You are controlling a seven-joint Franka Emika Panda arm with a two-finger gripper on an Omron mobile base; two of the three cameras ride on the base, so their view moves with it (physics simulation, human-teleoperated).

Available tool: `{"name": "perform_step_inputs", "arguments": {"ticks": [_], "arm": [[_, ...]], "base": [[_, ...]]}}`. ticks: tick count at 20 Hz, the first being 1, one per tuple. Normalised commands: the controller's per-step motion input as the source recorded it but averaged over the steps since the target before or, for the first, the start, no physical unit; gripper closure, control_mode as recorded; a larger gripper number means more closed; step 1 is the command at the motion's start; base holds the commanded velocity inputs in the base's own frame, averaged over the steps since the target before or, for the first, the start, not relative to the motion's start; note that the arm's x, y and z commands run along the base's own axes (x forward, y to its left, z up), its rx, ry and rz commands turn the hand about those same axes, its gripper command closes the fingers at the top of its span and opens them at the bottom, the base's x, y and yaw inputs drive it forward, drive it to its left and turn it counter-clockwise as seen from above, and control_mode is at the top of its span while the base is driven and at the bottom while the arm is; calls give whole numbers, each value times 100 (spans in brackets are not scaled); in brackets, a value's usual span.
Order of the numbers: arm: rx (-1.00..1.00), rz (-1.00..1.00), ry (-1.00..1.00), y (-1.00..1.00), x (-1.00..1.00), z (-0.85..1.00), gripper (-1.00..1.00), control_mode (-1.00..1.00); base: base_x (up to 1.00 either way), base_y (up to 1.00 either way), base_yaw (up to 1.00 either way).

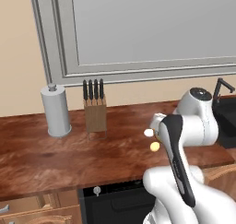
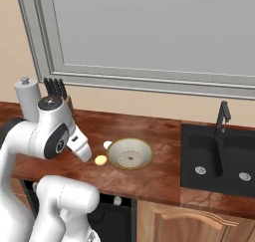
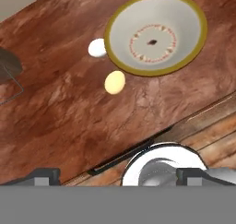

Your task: Gather the eggs and milk located in the vicinity of the sink area and place them right next to the bowl.

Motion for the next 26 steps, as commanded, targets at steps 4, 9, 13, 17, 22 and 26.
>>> {"name": "perform_step_inputs", "arguments": {"ticks": [4, 9, 13, 17, 22, 26], "arm": [[0, 13, -20, 0, -5, 28, -100, -100], [0, 0, -13, 0, -7, 25, -100, -100], [0, 0, 0, 0, 0, 0, -100, 100], [0, 0, 0, 0, 0, 0, -100, 100], [0, 0, 0, 0, 0, 0, -100, 100], [0, 0, 0, 0, 0, 0, -100, 100]], "base": [[0, 0, 0], [0, 0, 0], [-9, -5, 0], [-22, -23, 0], [-21, -21, 2], [-28, -14, 1]]}}
